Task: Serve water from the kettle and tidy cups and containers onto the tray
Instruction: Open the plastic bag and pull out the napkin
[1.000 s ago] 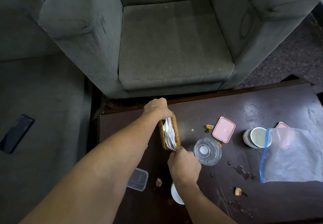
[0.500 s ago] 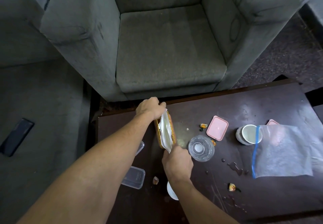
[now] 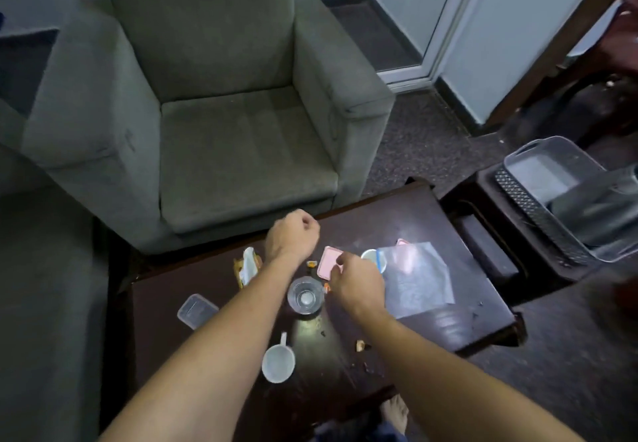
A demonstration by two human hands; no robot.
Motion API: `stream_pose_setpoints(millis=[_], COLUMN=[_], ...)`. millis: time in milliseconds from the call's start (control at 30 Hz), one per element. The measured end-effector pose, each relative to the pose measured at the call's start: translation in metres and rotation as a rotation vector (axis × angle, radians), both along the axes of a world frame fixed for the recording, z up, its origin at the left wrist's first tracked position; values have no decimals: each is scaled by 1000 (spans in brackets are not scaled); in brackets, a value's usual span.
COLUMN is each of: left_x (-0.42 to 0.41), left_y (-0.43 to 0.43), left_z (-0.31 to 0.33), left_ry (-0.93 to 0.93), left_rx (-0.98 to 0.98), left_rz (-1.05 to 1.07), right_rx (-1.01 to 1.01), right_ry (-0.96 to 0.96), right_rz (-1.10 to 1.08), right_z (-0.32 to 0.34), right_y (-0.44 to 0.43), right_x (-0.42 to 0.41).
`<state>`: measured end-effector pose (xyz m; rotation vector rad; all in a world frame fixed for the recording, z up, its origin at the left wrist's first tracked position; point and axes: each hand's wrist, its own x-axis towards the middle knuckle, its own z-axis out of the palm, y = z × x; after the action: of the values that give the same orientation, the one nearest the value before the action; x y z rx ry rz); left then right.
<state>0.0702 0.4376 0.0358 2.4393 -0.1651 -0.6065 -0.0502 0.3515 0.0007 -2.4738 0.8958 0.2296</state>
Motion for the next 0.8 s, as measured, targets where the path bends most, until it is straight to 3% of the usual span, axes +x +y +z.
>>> stream_pose_setpoints(millis=[100, 233, 500, 800], left_x=[-39, -89, -139, -151], left_y=[-50, -93, -120, -139], left_z=[-2, -39, -140, -172], left_ry=[151, 252, 399, 276], left_rx=[-78, -29, 27, 135], left_rz=[-45, -43, 138, 112], right_rx=[0, 15, -13, -96], right_ry=[48, 147, 323, 320], right_rz=[-32, 16, 229, 504], right_z=[1, -14, -72, -103], right_y=[-50, -109, -174, -184], right_x=[-14, -32, -23, 8])
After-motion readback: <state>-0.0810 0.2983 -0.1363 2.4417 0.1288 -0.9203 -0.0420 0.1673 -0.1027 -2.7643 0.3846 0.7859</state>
